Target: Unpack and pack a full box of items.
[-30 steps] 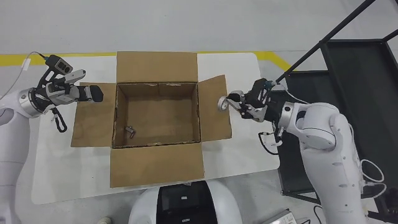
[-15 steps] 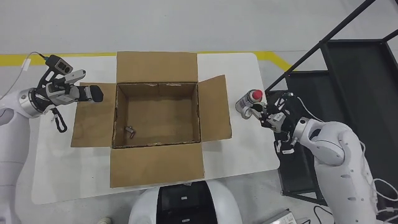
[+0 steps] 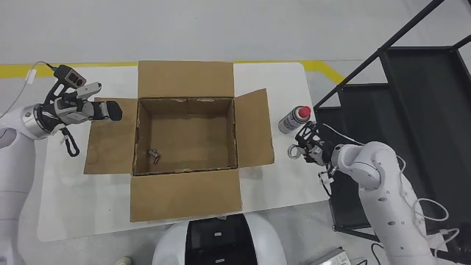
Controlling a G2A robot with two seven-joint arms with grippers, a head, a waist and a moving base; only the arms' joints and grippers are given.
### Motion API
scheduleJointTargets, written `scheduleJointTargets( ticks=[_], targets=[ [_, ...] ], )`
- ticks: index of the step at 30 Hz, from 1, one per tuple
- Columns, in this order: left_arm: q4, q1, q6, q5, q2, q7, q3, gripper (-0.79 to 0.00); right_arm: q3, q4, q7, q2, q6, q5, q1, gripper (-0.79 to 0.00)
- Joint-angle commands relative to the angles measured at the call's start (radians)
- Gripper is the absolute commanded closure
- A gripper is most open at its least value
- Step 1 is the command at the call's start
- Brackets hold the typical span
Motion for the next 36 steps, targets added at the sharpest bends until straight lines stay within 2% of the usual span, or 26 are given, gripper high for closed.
scheduleJointTargets(
  ticks=[1, 9, 19, 20, 21, 22, 24, 26, 27, 36],
  targets=[
    [0.0, 0.0, 0.0, 0.0, 0.0, 0.0, 0.0, -0.785, -0.019, 0.034, 0.005, 0.002, -0.003, -0.029, 0.012, 0.0],
    [0.0, 0.0, 0.0, 0.0, 0.0, 0.0, 0.0, -0.785, -0.124, 0.151, -0.001, 0.001, 0.045, -0.133, 0.085, 0.0],
    [0.0, 0.0, 0.0, 0.0, 0.0, 0.0, 0.0, -0.785, -0.213, 0.248, 0.008, -0.005, 0.117, -0.162, 0.164, 0.0],
    [0.0, 0.0, 0.0, 0.0, 0.0, 0.0, 0.0, -0.785, -0.218, 0.254, 0.004, -0.005, 0.122, -0.168, 0.166, -0.111],
    [0.0, 0.0, 0.0, 0.0, 0.0, 0.0, 0.0, -0.785, -0.226, 0.26, 0.008, -0.005, 0.125, -0.181, 0.169, -0.166],
    [0.0, 0.0, 0.0, 0.0, 0.0, 0.0, 0.0, -0.785, -0.236, 0.266, 0.009, -0.005, 0.123, -0.194, 0.173, -0.296],
    [0.0, 0.0, 0.0, 0.0, 0.0, 0.0, 0.0, -0.785, -0.247, 0.274, -0.006, -0.007, 0.133, -0.187, 0.18, -0.342],
    [0.0, 0.0, 0.0, 0.0, 0.0, 0.0, 0.0, -0.785, -0.254, 0.28, -0.011, -0.007, 0.141, -0.188, 0.184, -0.702],
    [0.0, 0.0, 0.0, 0.0, 0.0, 0.0, 0.0, -0.785, -0.257, 0.282, -0.016, -0.007, 0.144, -0.188, 0.185, -0.785],
    [0.0, 0.0, 0.0, 0.0, 0.0, 0.0, 0.0, -0.785, -0.221, 0.209, -0.032, 0.006, 0.151, -0.178, 0.131, -0.785]
  ],
)
